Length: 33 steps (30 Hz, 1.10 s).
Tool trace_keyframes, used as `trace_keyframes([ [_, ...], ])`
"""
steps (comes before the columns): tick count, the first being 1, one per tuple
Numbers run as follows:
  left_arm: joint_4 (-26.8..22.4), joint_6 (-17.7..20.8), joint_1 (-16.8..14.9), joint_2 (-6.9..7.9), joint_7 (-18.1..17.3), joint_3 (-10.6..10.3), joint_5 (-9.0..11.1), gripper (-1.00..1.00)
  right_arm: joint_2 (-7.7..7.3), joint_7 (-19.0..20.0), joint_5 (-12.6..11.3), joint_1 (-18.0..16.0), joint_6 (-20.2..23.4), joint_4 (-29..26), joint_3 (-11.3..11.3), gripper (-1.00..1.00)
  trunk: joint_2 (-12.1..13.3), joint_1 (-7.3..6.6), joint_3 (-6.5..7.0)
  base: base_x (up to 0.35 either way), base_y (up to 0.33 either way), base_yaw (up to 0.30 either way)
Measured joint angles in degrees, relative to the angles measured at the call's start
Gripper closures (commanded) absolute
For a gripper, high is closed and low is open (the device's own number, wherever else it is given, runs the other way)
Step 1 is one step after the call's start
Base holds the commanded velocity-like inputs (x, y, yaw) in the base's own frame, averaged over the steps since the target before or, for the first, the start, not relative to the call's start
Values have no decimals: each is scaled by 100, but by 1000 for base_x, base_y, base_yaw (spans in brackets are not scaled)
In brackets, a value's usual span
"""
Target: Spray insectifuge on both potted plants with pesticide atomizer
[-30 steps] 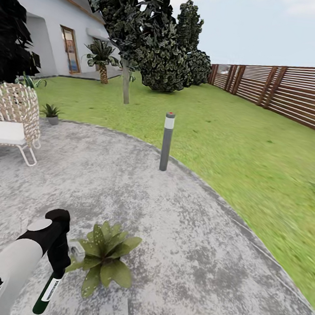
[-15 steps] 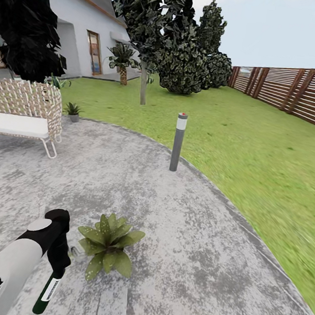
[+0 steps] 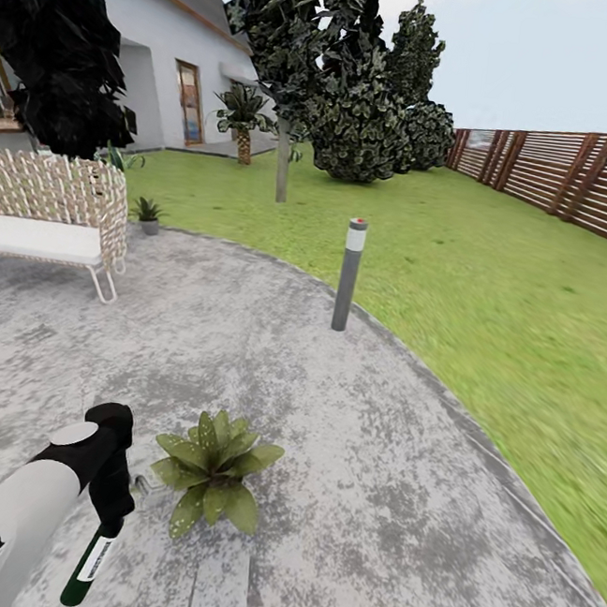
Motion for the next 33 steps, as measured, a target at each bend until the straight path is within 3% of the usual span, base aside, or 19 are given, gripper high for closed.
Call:
trace_keyframes([
  [15, -9, 1, 0, -11, 0, 8, 23, 100, -3, -4, 1, -3, 0, 0, 0, -100, 0, 0, 0, 8, -10, 275],
  [33, -10, 9, 2, -20, -2, 22, 35, 100, 4, 1, 1, -2, -2, 5, 1, -100, 0, -1, 0, 110, -242, 278],
])
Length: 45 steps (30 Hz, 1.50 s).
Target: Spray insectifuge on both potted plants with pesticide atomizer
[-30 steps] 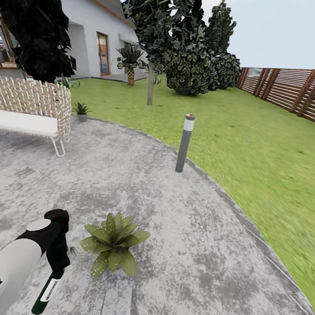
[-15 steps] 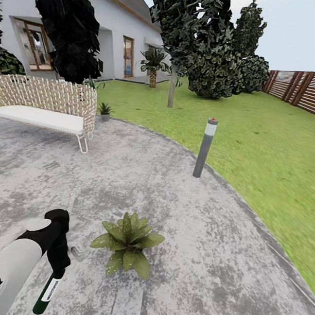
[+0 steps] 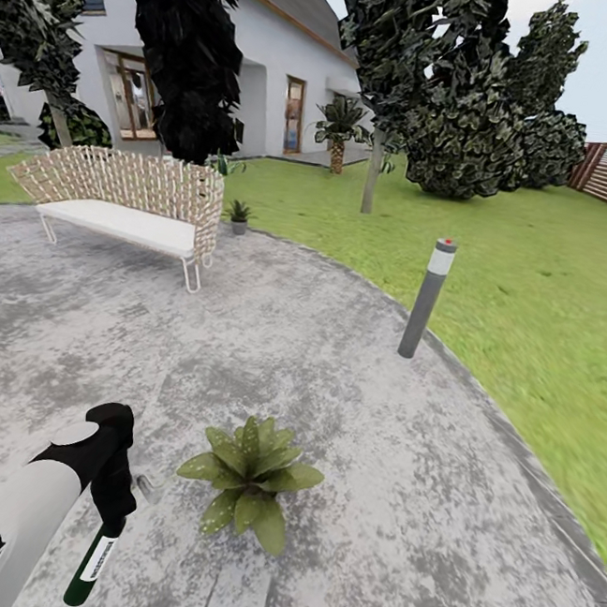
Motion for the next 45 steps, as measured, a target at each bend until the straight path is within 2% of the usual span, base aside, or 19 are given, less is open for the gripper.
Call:
trace_keyframes([
  [15, 0, 0, 0, 7, 0, 10, 0, 100, 0, 0, 0, 1, 0, -4, 0, -100, 0, 1, 0, 9, -270, 270],
  [33, -7, 14, -1, 24, 1, 10, 0, 100, -14, 10, 0, 2, 0, -3, 0, -100, 0, 0, 0, 71, -273, 19],
  [45, -9, 18, 0, 26, 0, 10, 0, 100, -2, 0, 0, -1, 0, -4, 0, -100, 0, 0, 11, 72, -273, 256],
])
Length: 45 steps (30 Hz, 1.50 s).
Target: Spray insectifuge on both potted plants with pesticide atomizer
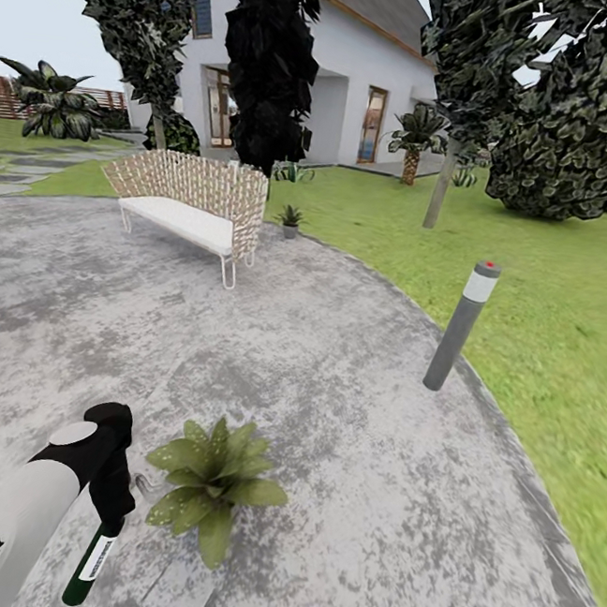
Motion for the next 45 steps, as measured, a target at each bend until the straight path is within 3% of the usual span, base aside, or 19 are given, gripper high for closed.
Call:
trace_keyframes([
  [10, 0, 0, 0, -8, 0, 0, 0, 100, 11, -5, 0, -1, 0, 0, 0, -100, 0, 1, 0, 23, -274, 277],
  [21, 2, 26, -1, 16, 1, 0, 0, 100, 11, 0, -7, 3, -6, -11, -1, -100, 0, 1, 0, 0, -275, 40],
  [28, 0, 26, 0, 4, 0, 0, 0, 100, 11, -4, -3, 3, -3, -3, -1, -100, 0, 0, 0, 16, -275, 240],
  [44, -3, 45, -12, -15, 1, 17, 9, 100, 5, -2, -1, 5, -3, -2, -2, -100, 0, 0, 0, 178, -170, 249],
  [45, -112, 224, -53, -41, 21, 8, 8, 100, -5, 5, 2, 4, -1, 11, -1, -100, 0, 0, 0, 9, -1, 24],
])
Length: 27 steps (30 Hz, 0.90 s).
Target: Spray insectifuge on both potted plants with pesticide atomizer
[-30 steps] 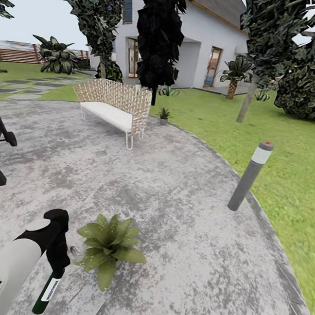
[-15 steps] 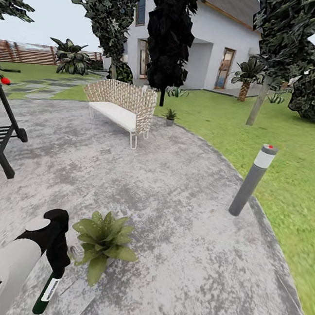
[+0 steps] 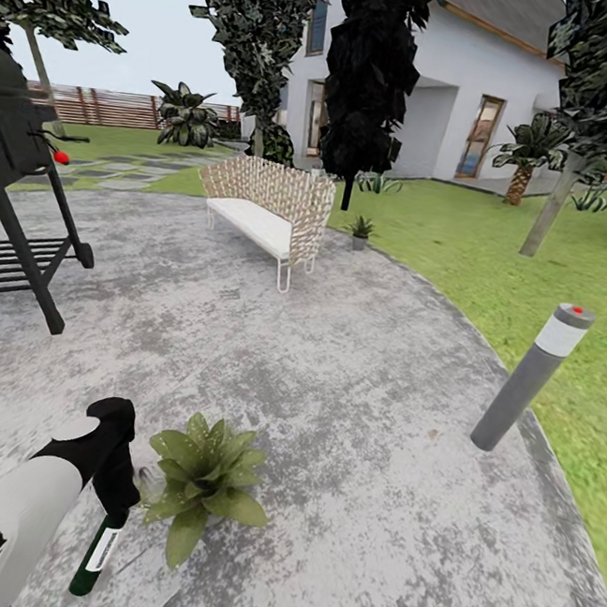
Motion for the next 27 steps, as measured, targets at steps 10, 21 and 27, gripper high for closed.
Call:
trace_keyframes([
  [10, -245, 548, 15, -13, 27, -69, -59, 100, -10, 14, -1, 0, 2, 10, 0, -100, 0, -1, 0, 41, -16, 2],
  [21, -247, 552, 43, 0, 247, -28, -60, 100, -2, 4, -3, -1, 2, 4, -1, -100, 0, 0, 0, 201, -105, 118],
  [27, -246, 555, 42, 47, 266, -51, -60, 100, -1, 3, -3, -2, 2, 1, -1, -100, 0, 0, 0, 9, -3, 275],
])
